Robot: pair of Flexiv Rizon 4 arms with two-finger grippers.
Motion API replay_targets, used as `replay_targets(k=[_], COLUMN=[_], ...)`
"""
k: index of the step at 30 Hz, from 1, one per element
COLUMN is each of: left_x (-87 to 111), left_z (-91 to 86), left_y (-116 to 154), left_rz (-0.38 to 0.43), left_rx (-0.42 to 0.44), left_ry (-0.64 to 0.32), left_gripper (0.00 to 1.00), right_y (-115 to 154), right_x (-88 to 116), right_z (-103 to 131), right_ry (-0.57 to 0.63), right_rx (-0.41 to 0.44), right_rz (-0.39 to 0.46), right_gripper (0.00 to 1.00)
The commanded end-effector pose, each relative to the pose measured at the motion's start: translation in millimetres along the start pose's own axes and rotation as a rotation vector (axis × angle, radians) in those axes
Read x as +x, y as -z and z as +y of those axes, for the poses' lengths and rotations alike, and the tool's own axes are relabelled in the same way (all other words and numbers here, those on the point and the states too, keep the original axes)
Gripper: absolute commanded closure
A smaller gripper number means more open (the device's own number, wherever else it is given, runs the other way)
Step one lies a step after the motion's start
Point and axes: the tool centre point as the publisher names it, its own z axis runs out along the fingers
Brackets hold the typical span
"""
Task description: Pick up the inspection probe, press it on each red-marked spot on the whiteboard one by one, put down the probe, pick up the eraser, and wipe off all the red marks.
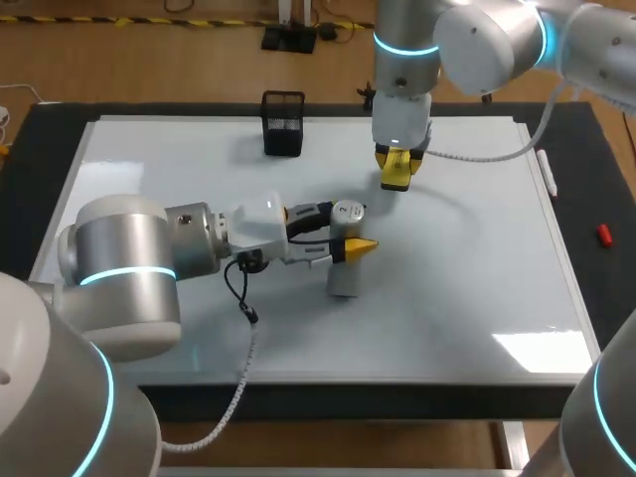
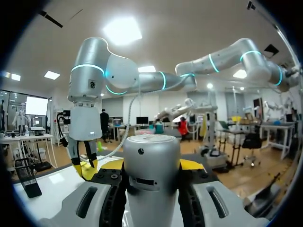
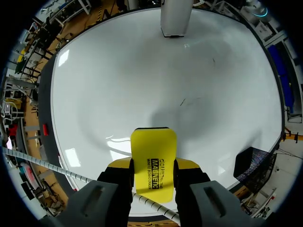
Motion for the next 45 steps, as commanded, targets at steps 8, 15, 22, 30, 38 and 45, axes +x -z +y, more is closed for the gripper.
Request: replay_targets(k=[8,15,22,30,38,45], left_x=[-0.4,1.0,0.8,-5.6,-26.5,-40.0], left_z=[8.3,9.1,7.7,-5.4,-25.8,-40.9], left_y=[0.4,-1.0,-0.9,8.3,36.5,69.2], left_rz=[-0.001,0.003,0.003,-0.03,-0.067,-0.104], left_rx=[-0.004,-0.007,-0.008,-0.007,0.003,0.005], left_ry=[0.007,0.005,0.002,0.001,0.035,0.017], left_gripper=[1.0,1.0,1.0,1.0,1.0,1.0], right_y=[1.1,1.1,1.1,1.1,1.1,1.1], right_x=[0.5,0.5,0.5,0.5,0.5,0.5], right_z=[-0.7,-0.7,-0.7,-0.7,-0.7,-0.7], right_ry=[0.002,0.002,0.002,0.002,0.002,0.002], right_rx=[0.002,0.002,0.002,0.002,0.002,0.002], right_rz=[0.003,0.003,0.003,0.003,0.003,0.003], right_gripper=[1.0,1.0,1.0,1.0,1.0,1.0])
